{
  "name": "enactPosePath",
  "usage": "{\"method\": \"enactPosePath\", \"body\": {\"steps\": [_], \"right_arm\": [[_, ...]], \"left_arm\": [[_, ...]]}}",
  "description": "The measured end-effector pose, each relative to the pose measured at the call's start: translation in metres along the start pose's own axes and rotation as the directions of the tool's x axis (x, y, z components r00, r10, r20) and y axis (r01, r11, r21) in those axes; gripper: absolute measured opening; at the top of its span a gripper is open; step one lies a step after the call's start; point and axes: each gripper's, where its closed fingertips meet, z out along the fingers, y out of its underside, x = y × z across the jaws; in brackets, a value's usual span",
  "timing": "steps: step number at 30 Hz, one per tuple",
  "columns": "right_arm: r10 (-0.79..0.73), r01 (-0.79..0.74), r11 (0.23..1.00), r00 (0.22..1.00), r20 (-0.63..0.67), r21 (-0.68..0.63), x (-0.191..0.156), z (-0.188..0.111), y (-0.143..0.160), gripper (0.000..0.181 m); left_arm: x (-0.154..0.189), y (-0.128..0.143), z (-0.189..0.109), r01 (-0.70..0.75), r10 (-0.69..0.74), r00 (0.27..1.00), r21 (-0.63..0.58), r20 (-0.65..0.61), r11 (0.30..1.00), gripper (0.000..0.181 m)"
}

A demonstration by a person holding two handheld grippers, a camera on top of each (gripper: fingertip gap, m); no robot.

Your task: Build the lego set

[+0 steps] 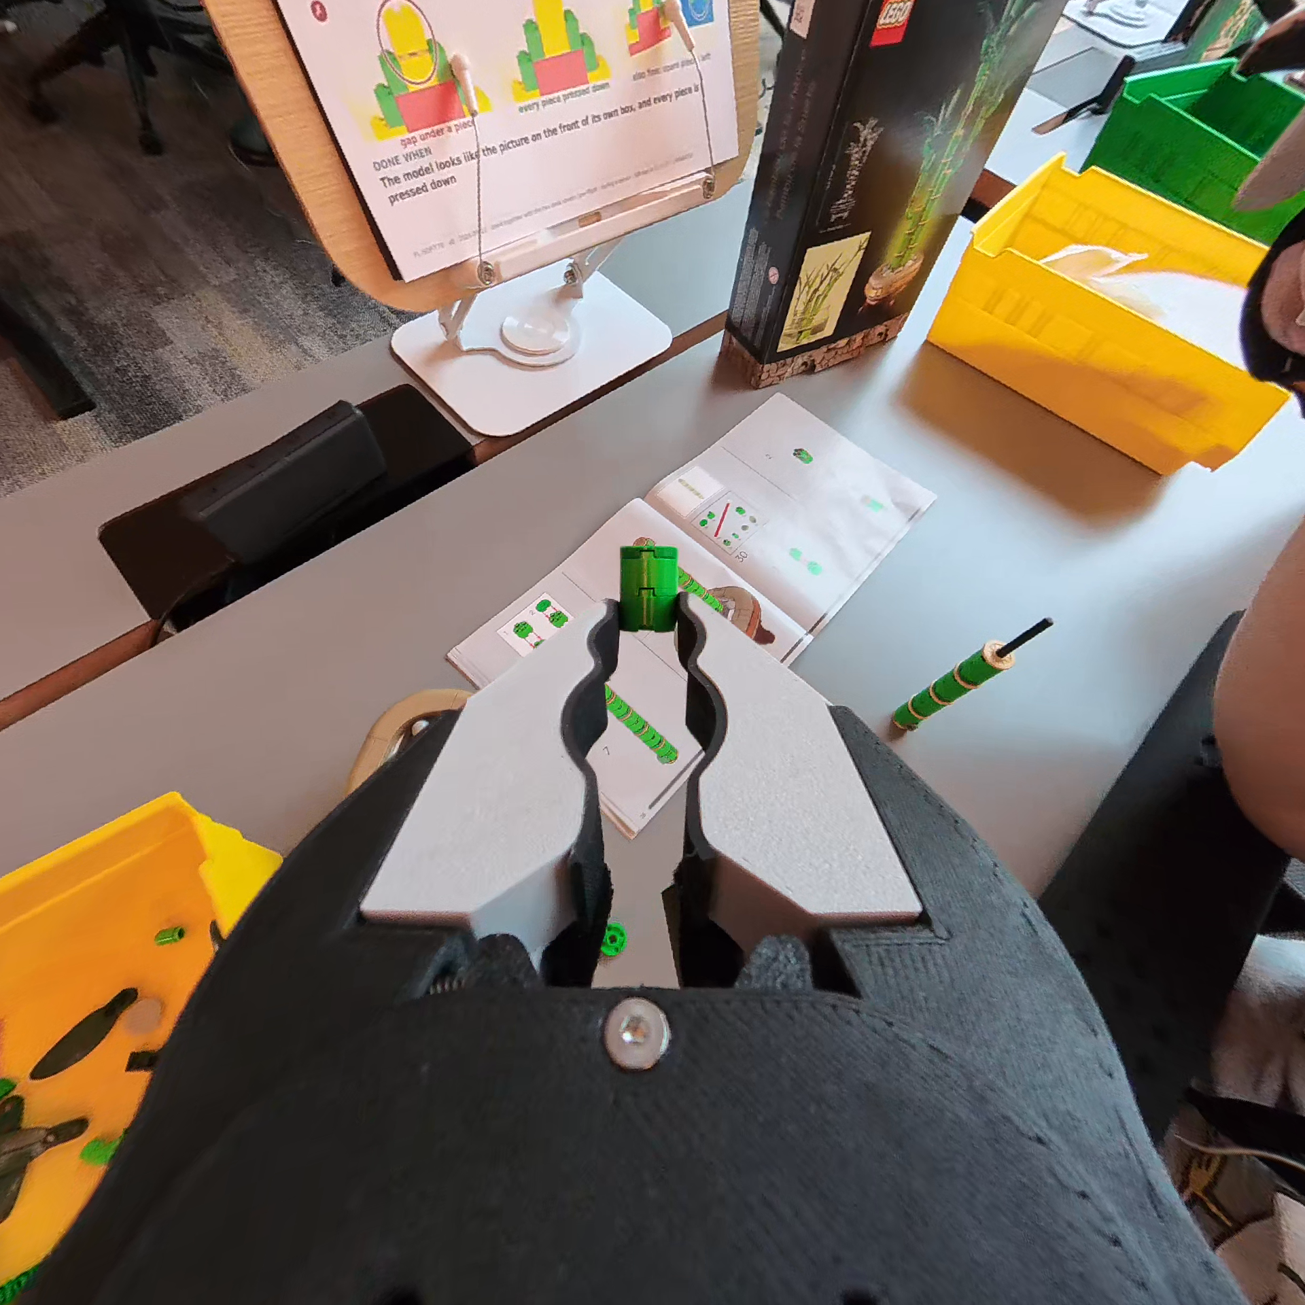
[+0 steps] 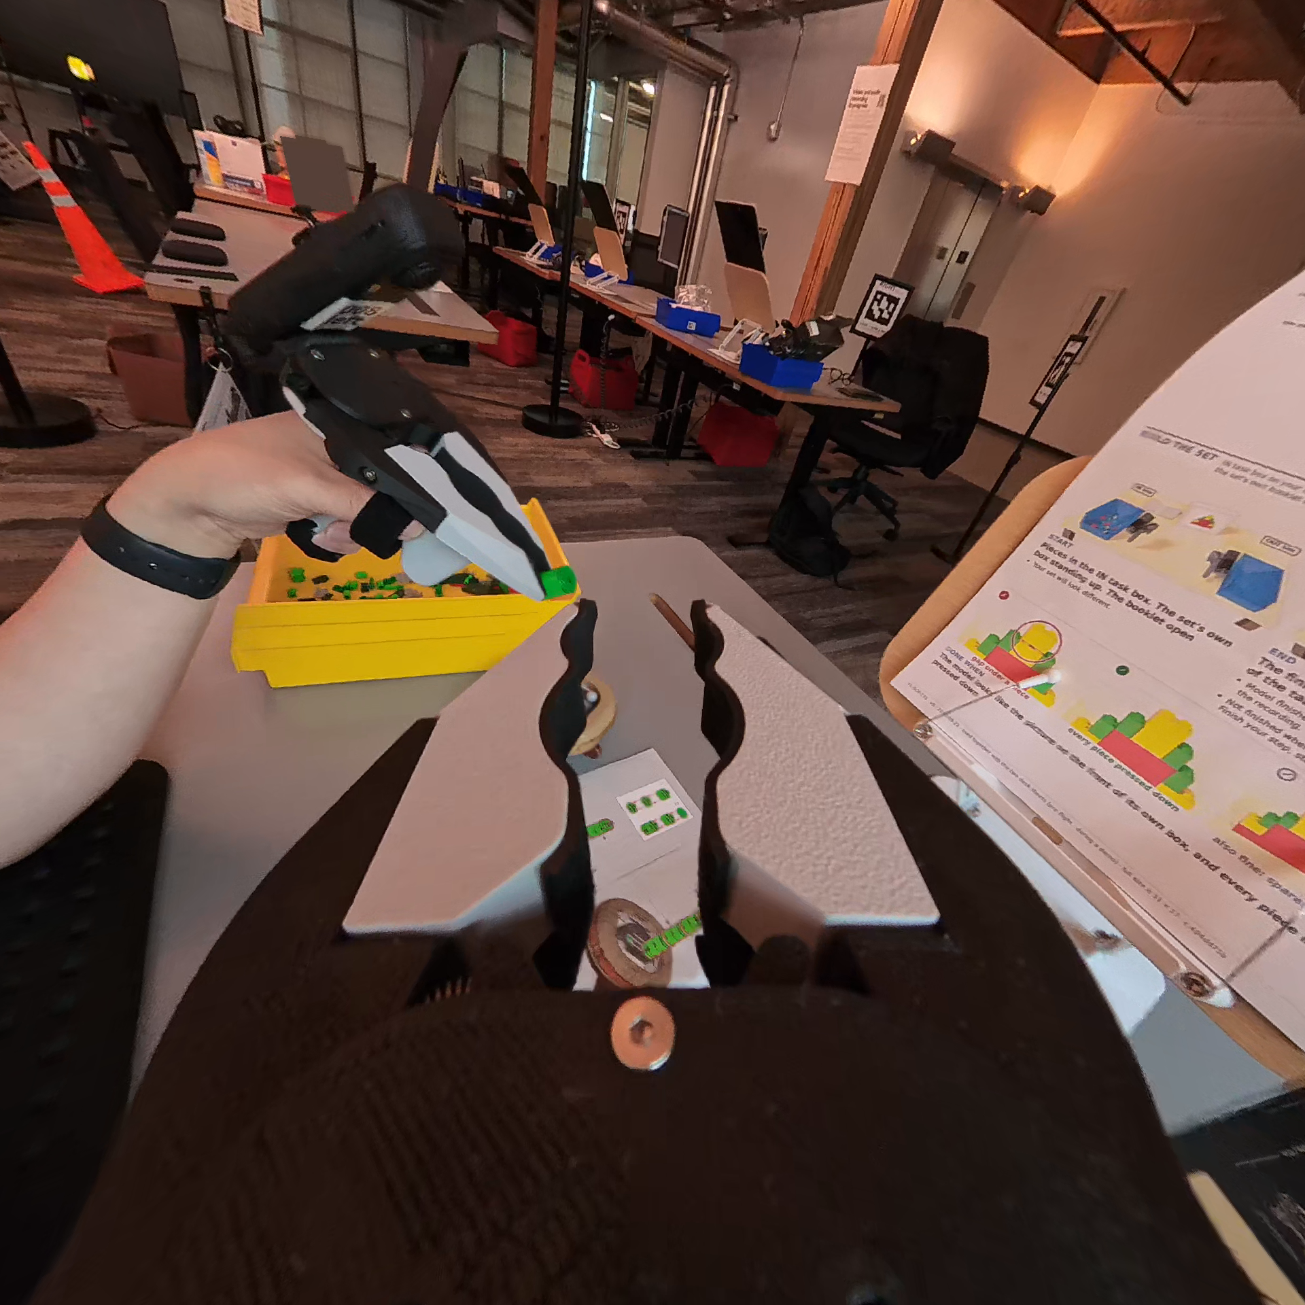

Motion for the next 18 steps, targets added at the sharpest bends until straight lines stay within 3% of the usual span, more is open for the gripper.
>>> {"method": "enactPosePath", "body": {"steps": [3,7,12,18], "right_arm": [[0.036,-0.037,0.999,0.996,0.081,0.007,-0.015,0.012,0.007,0.026],[0.051,-0.030,0.992,0.984,0.170,-0.120,-0.030,0.030,0.032,0.027],[-0.166,0.207,0.959,0.965,0.204,-0.195,-0.051,0.041,0.053,0.027],[-0.283,0.329,0.927,0.929,0.240,-0.182,-0.061,0.046,0.060,0.031]], "left_arm": [[0.008,-0.002,0.002,-0.029,0.029,0.999,-0.005,-0.015,1.000,0.015],[0.018,0.011,0.006,-0.101,0.098,0.995,-0.088,-0.028,0.991,0.014],[0.026,0.027,0.009,-0.164,0.162,0.986,-0.193,-0.025,0.968,0.014],[0.038,0.038,0.010,-0.173,0.160,0.985,-0.264,-0.069,0.949,0.015]]}}
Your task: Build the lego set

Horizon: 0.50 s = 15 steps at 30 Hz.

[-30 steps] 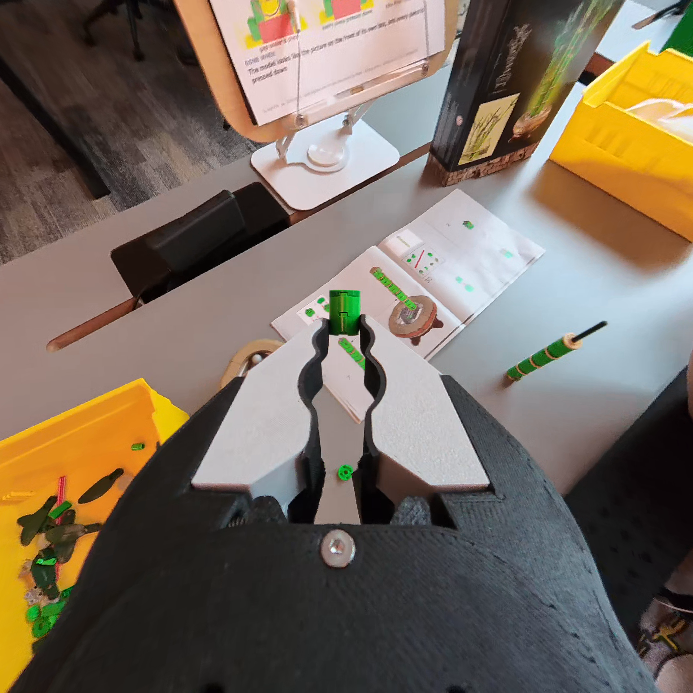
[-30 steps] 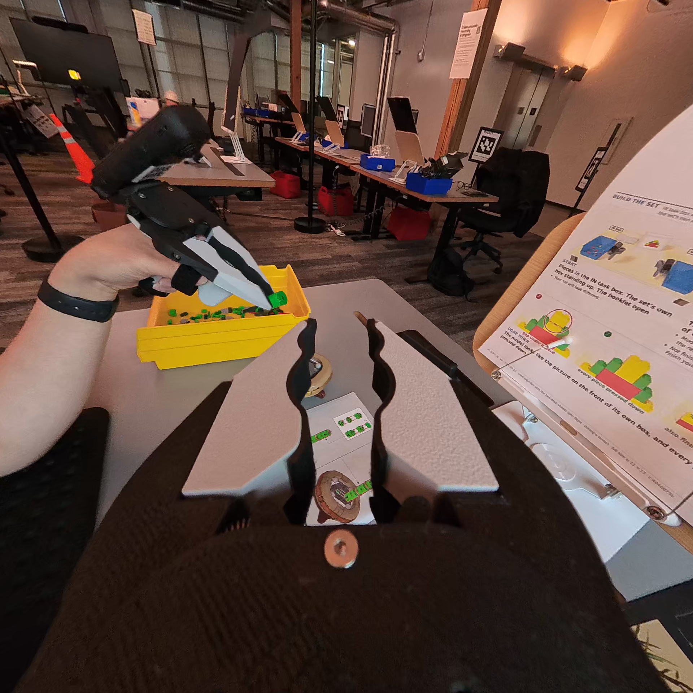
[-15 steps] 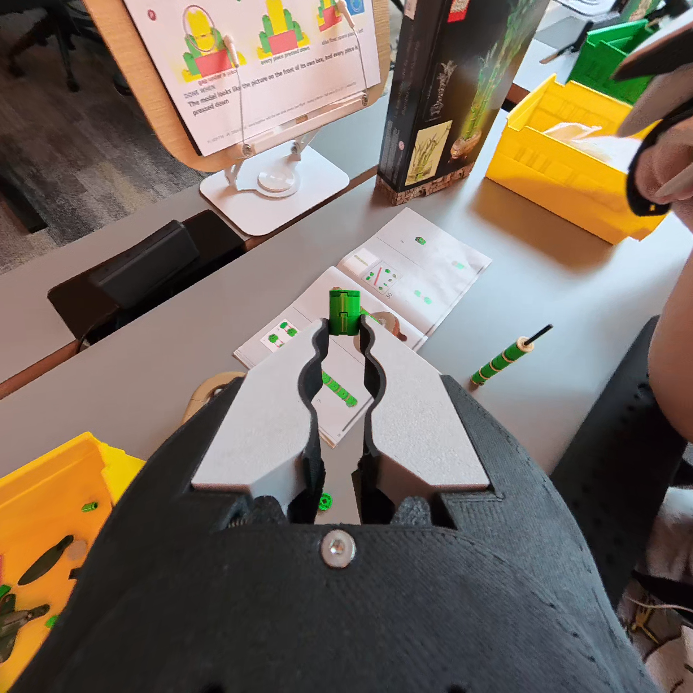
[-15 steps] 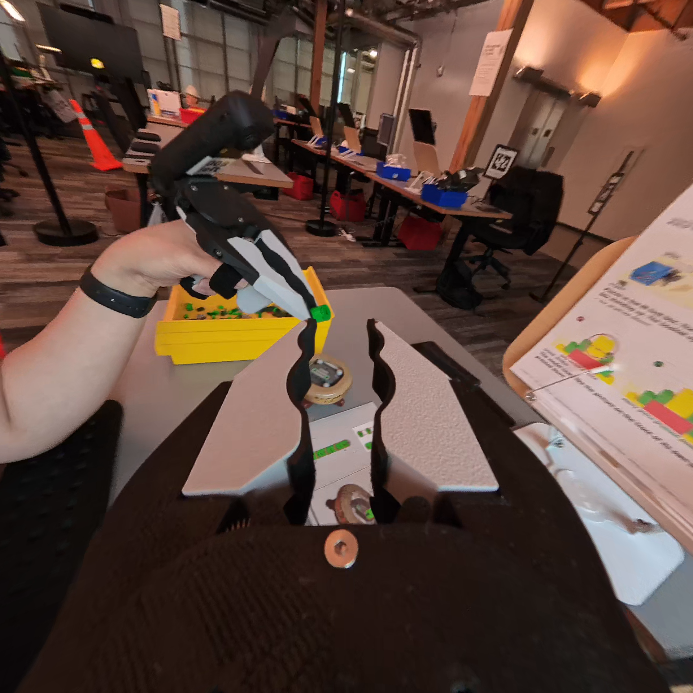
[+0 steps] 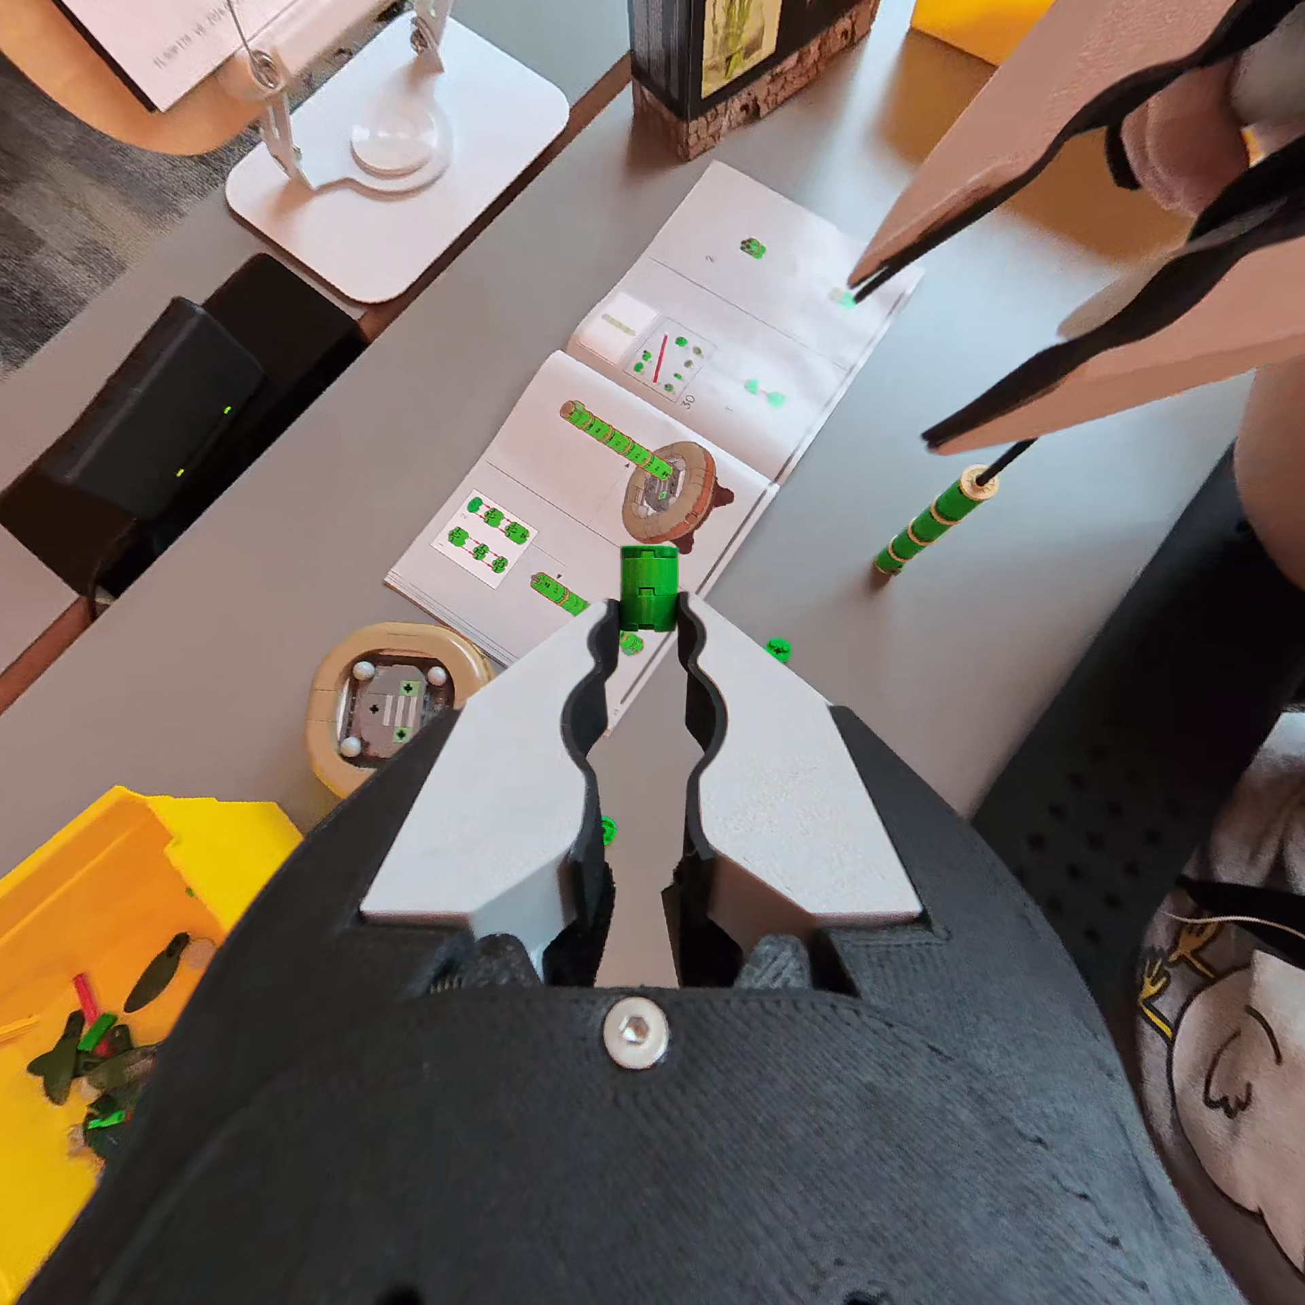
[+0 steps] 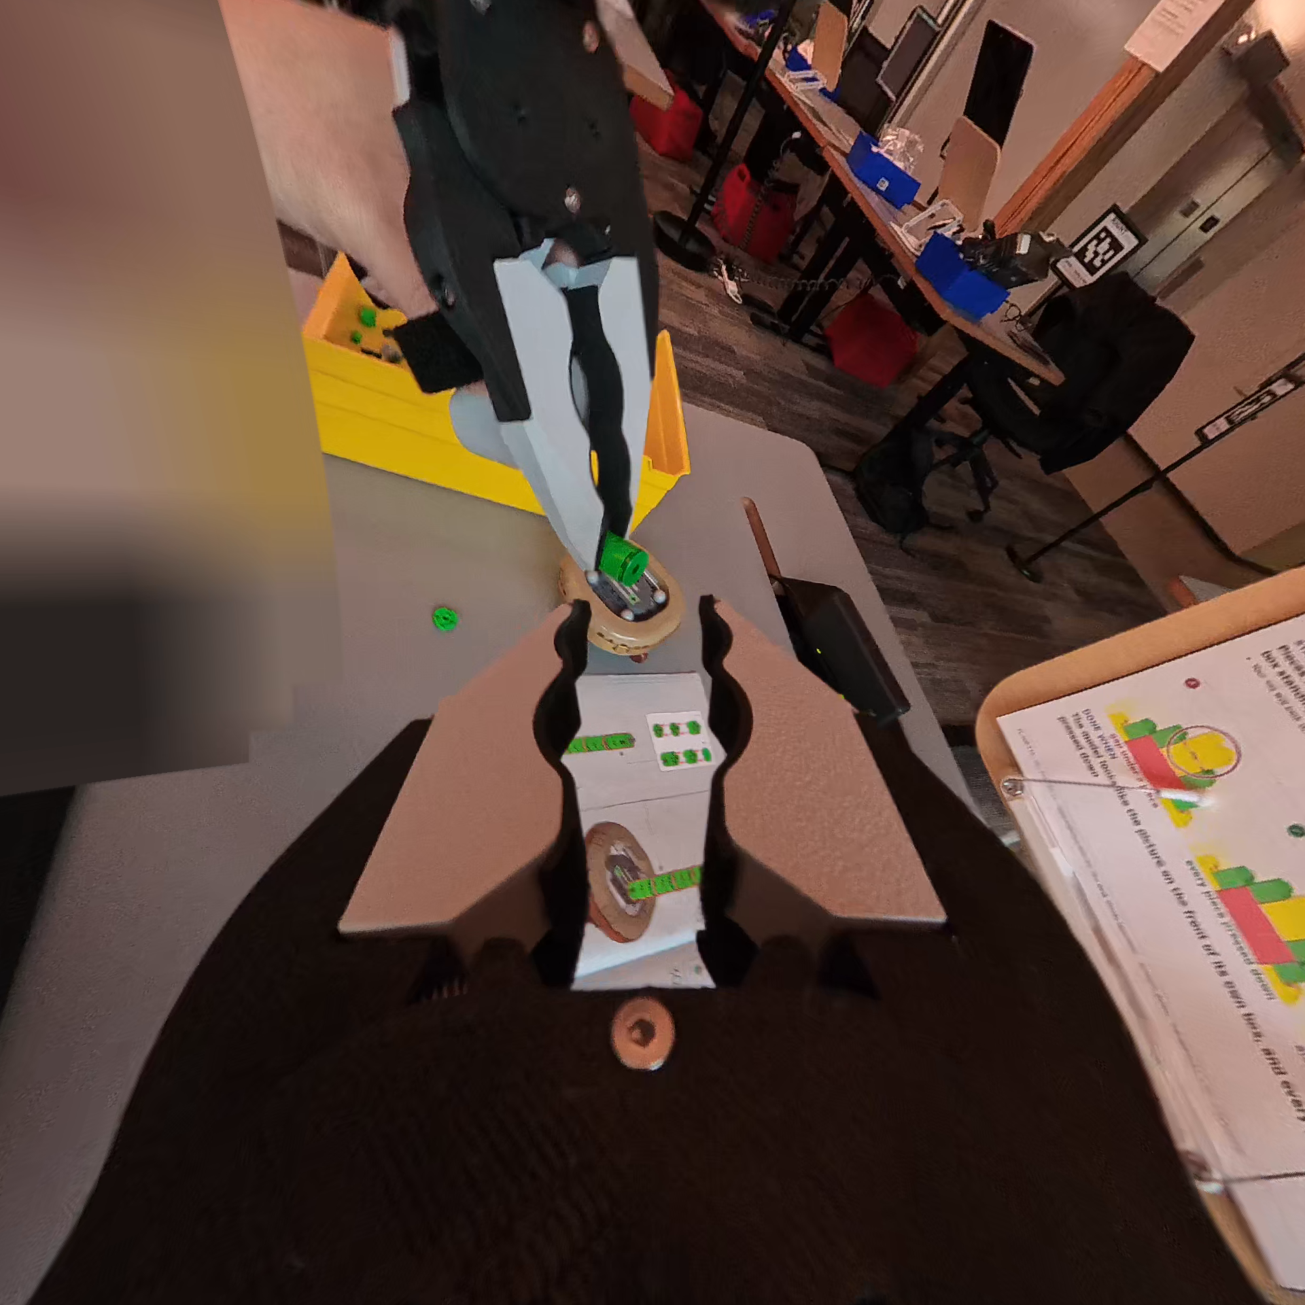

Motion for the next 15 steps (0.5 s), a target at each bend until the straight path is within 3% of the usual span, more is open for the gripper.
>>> {"method": "enactPosePath", "body": {"steps": [3,8,15], "right_arm": [[-0.110,0.109,0.993,0.993,-0.033,-0.035,0.000,0.002,0.006,0.033],[-0.198,0.190,0.977,0.976,-0.085,-0.093,0.006,0.009,0.015,0.033],[-0.399,0.374,0.902,0.913,-0.085,-0.214,0.002,0.021,0.035,0.033]], "left_arm": [[0.004,-0.009,0.000,0.004,-0.004,1.000,0.039,-0.014,0.999,0.015],[0.031,-0.025,0.007,0.033,-0.013,0.981,0.102,-0.192,0.994,0.015],[0.023,-0.024,0.018,0.174,-0.149,0.954,0.073,-0.260,0.982,0.015]]}}
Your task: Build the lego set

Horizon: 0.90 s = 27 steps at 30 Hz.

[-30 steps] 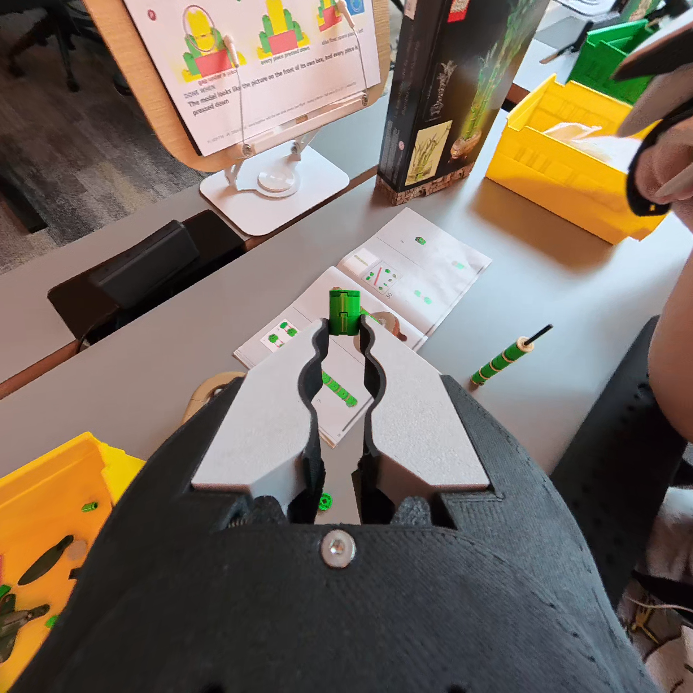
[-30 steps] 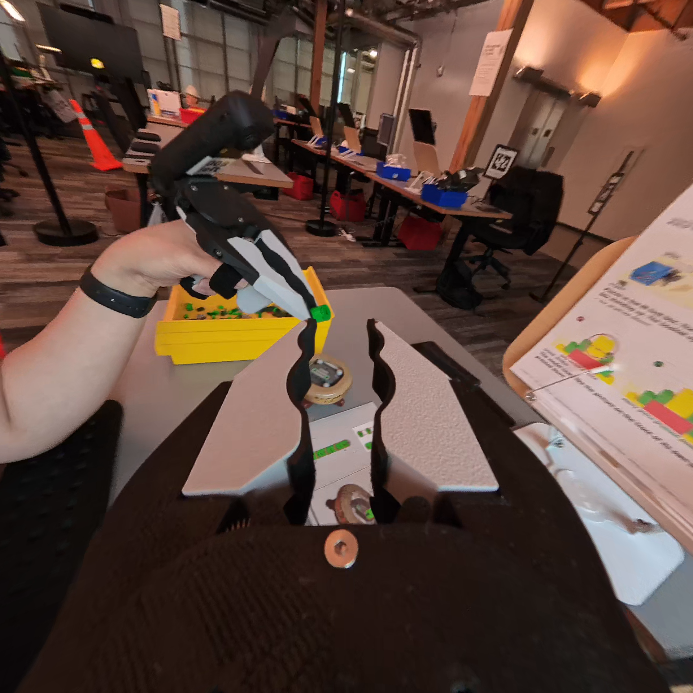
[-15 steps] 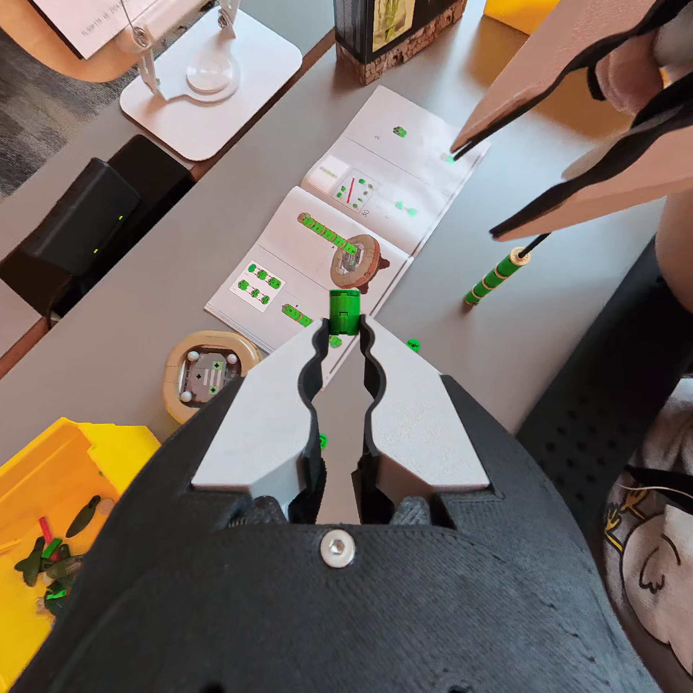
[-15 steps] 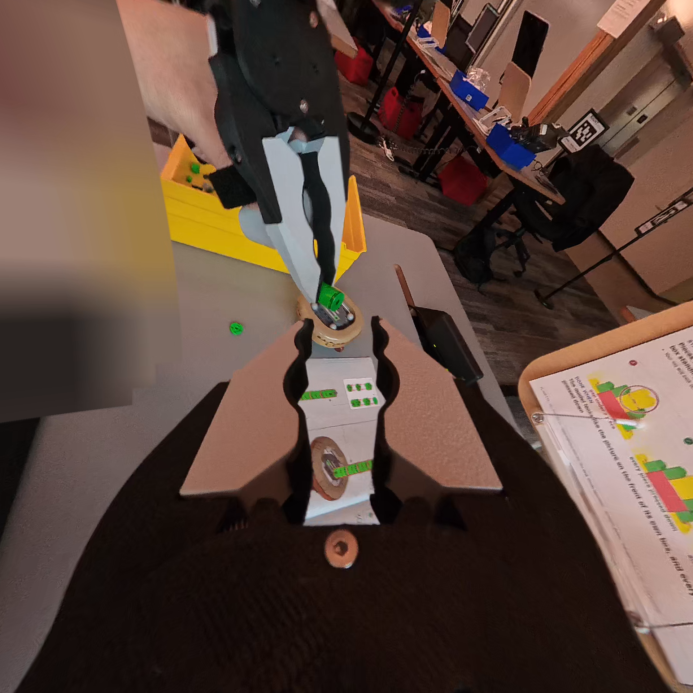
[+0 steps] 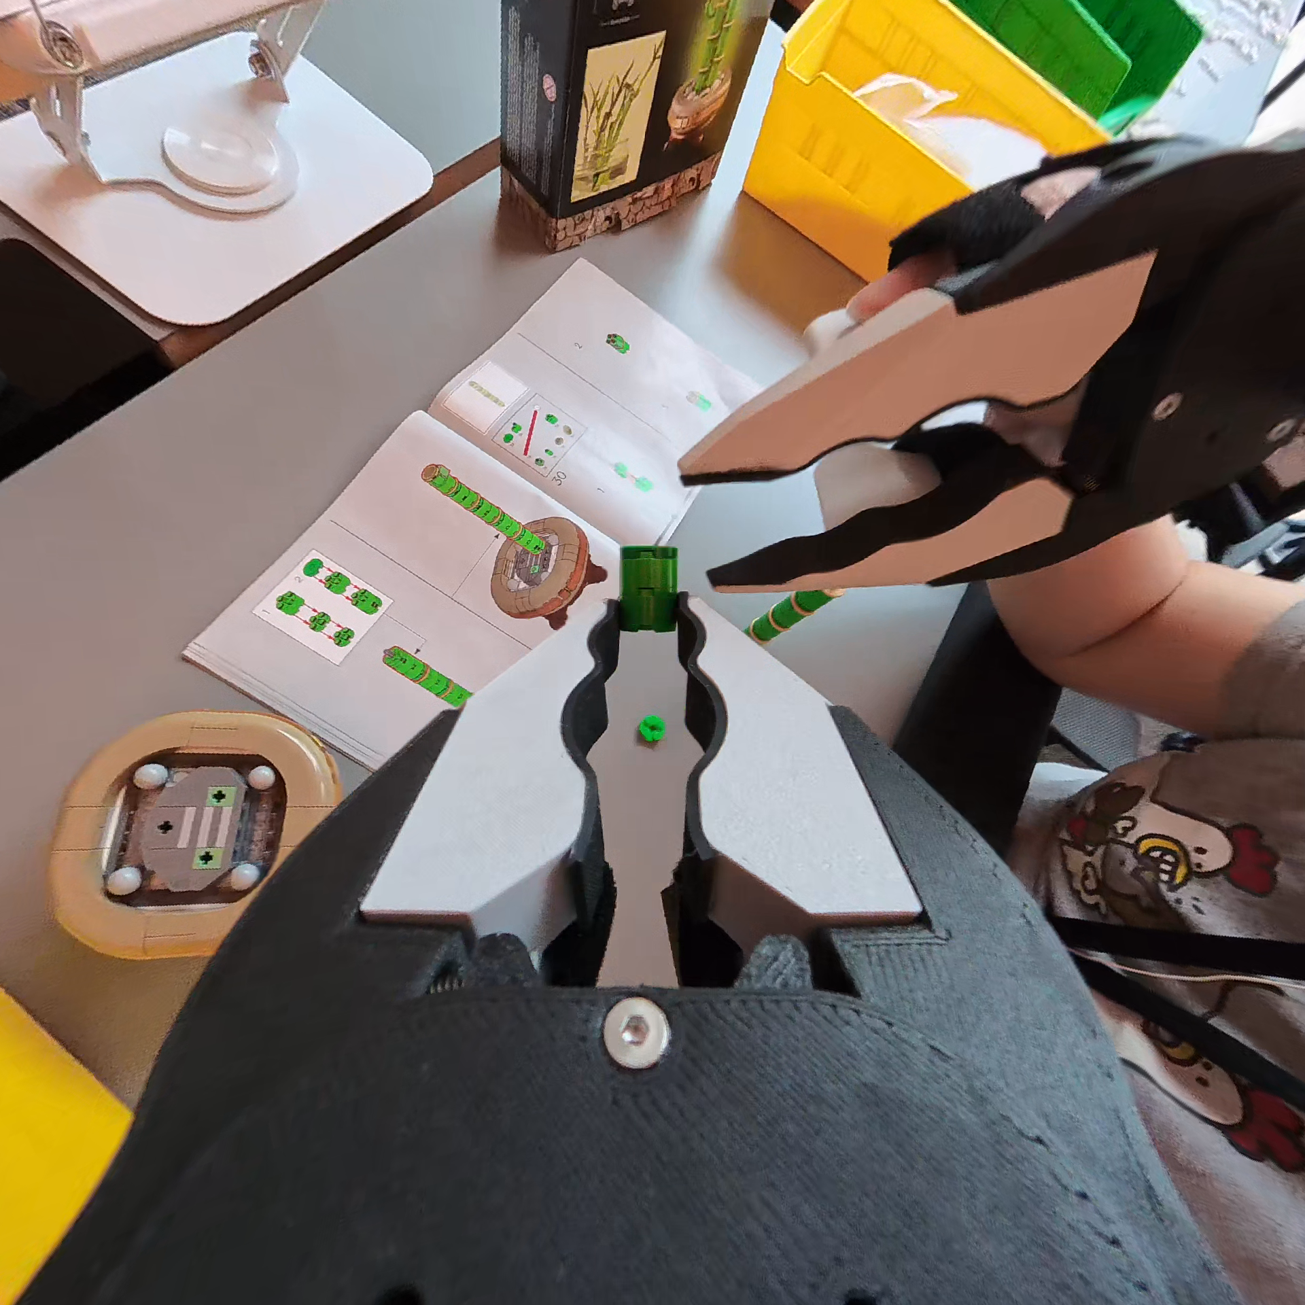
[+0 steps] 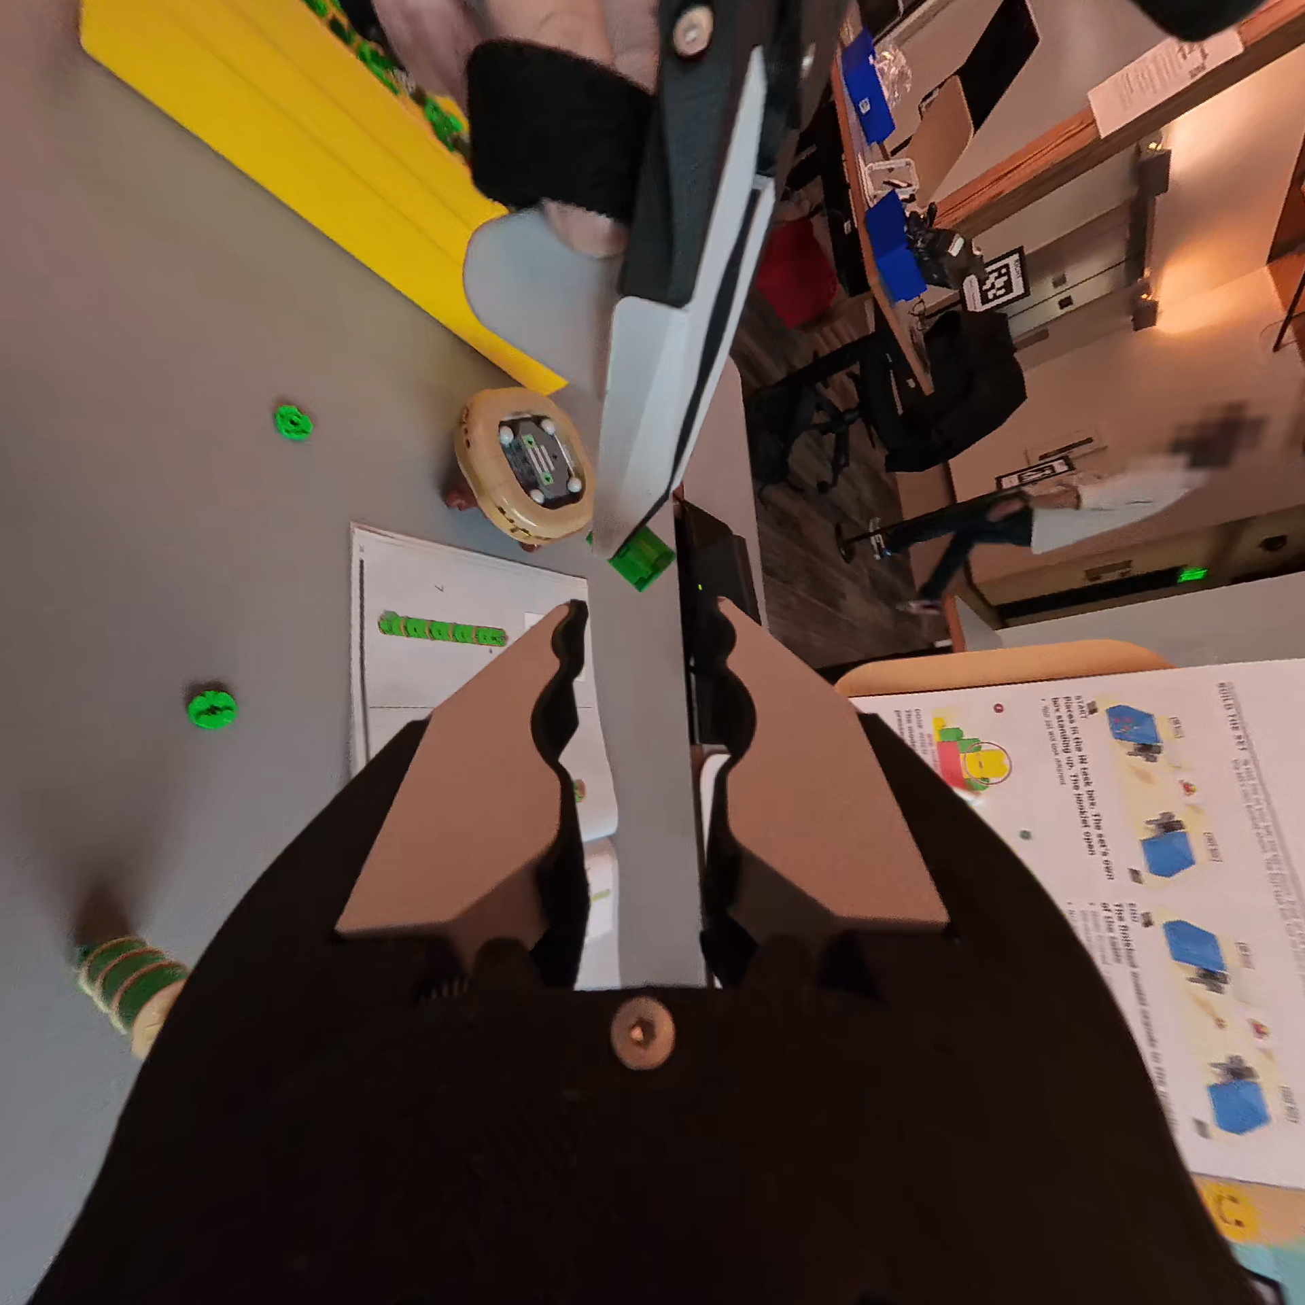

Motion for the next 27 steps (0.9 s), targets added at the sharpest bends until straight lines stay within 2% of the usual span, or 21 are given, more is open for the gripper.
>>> {"method": "enactPosePath", "body": {"steps": [6,11,22,27], "right_arm": [[-0.106,0.106,0.994,0.992,-0.069,-0.009,0.001,0.006,-0.003,0.033],[-0.149,0.147,0.988,0.988,-0.044,-0.039,-0.005,0.009,0.004,0.029],[-0.226,0.225,0.974,0.973,-0.051,-0.027,-0.011,0.008,-0.003,0.024],[-0.288,0.285,0.957,0.956,-0.052,-0.062,-0.014,0.010,-0.002,0.019]], "left_arm": [[0.008,-0.002,-0.001,0.039,-0.038,0.997,0.008,-0.073,0.999,0.015],[0.013,0.001,0.002,0.045,-0.046,0.993,-0.014,-0.107,0.999,0.015],[0.012,0.008,0.006,0.034,-0.039,0.995,-0.059,-0.097,0.998,0.015],[0.011,0.010,0.007,0.037,-0.043,0.995,-0.070,-0.084,0.997,0.015]]}}
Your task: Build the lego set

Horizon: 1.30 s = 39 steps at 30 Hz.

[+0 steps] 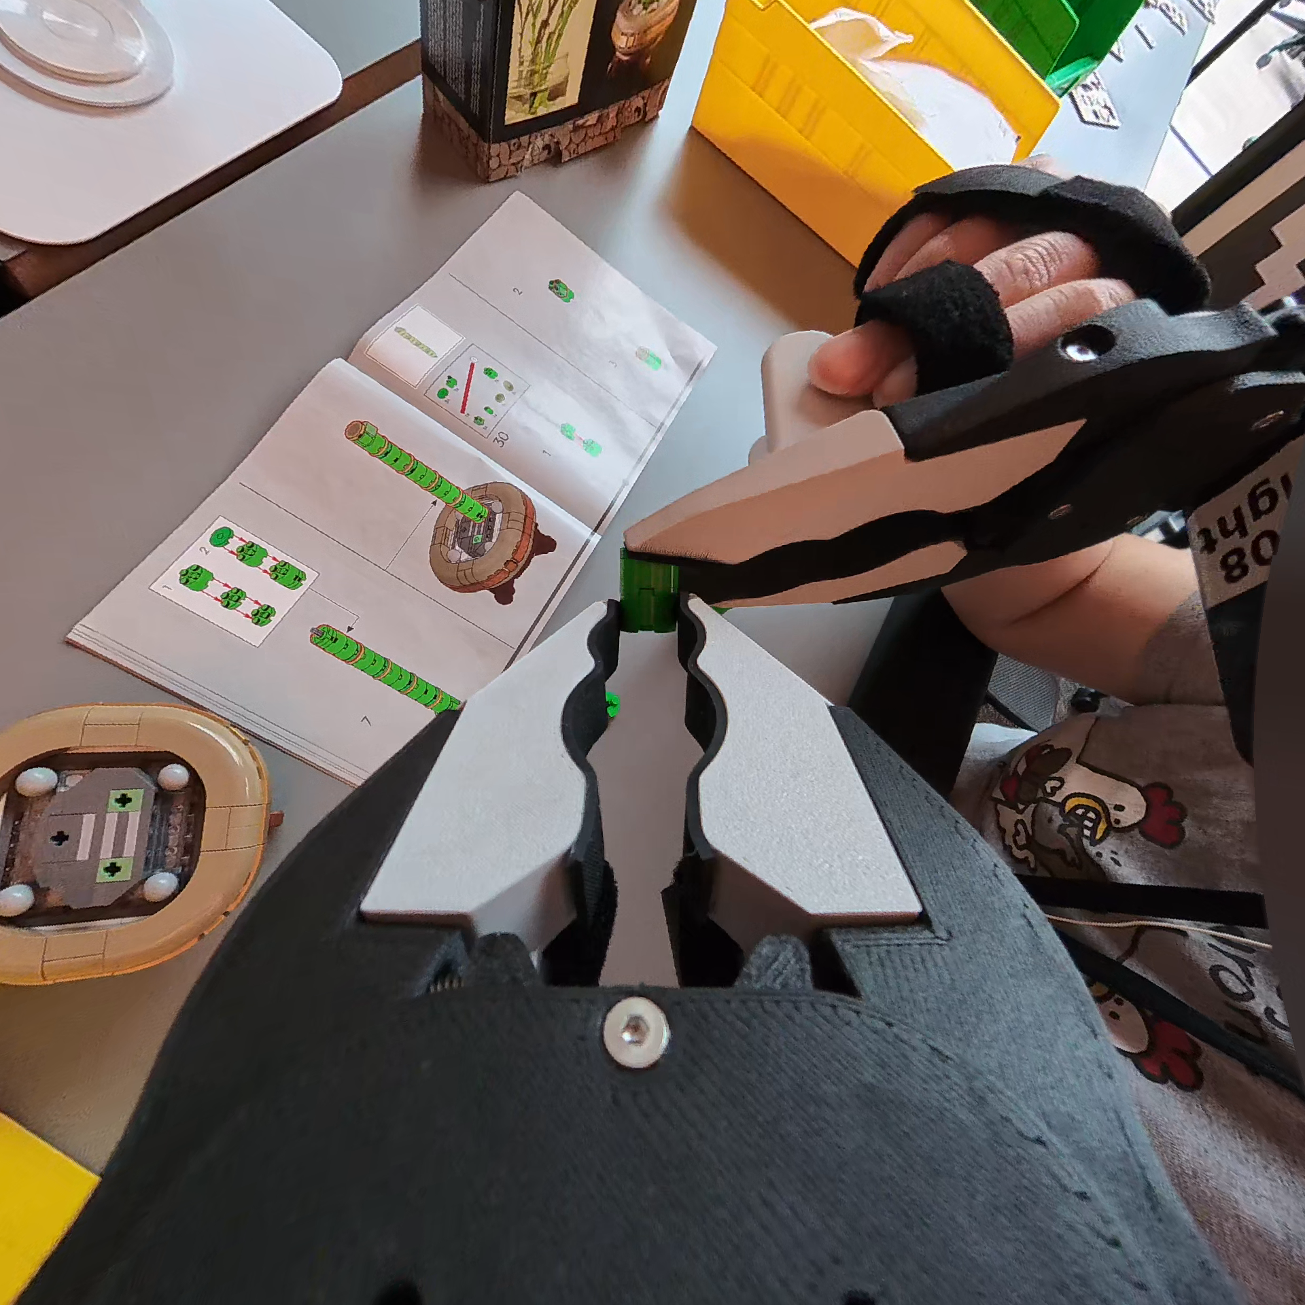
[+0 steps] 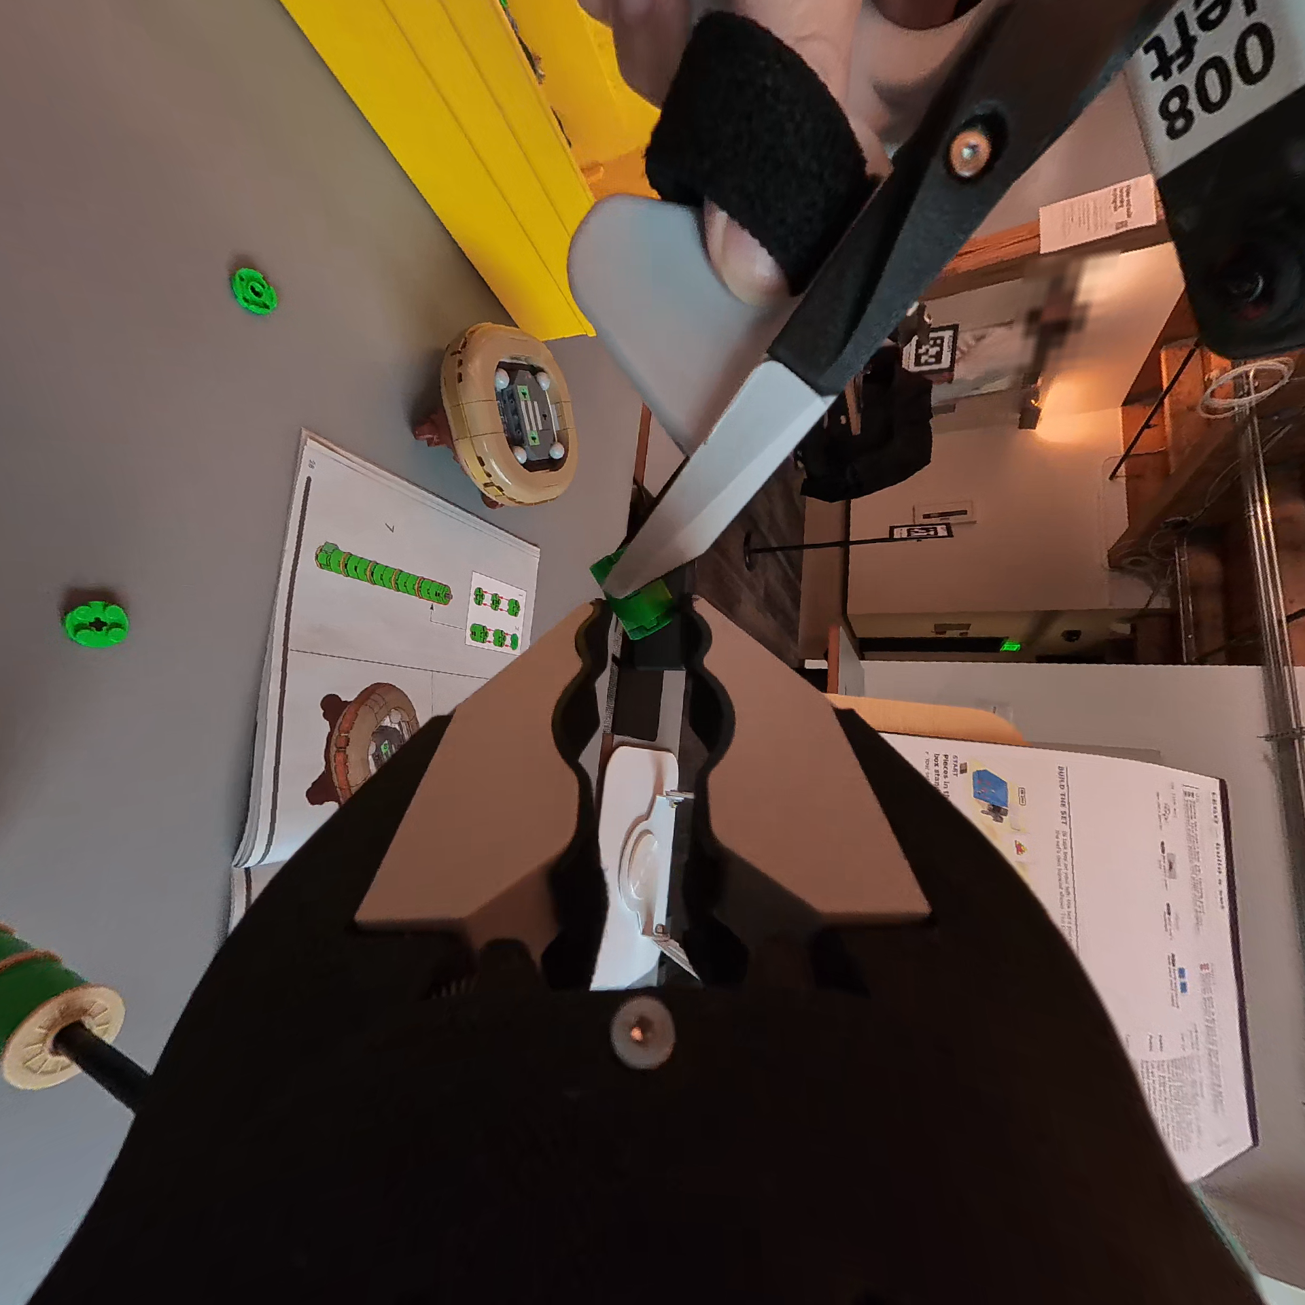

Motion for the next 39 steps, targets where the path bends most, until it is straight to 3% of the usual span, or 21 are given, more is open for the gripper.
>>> {"method": "enactPosePath", "body": {"steps": [22,30,39], "right_arm": [[0.014,-0.015,0.999,0.998,-0.053,-0.033,0.012,-0.004,0.005,0.016],[0.039,-0.040,0.999,0.998,-0.044,-0.032,0.011,-0.003,0.008,0.016],[0.016,-0.017,0.999,1.000,-0.021,-0.045,0.004,0.001,0.007,0.026]], "left_arm": [[-0.004,-0.008,-0.007,0.007,-0.008,1.000,0.059,0.015,0.998,0.022],[-0.002,-0.010,-0.005,-0.014,0.013,1.000,0.058,0.013,0.998,0.014],[-0.007,-0.006,0.002,-0.006,0.005,0.999,0.022,0.034,1.000,0.013]]}}
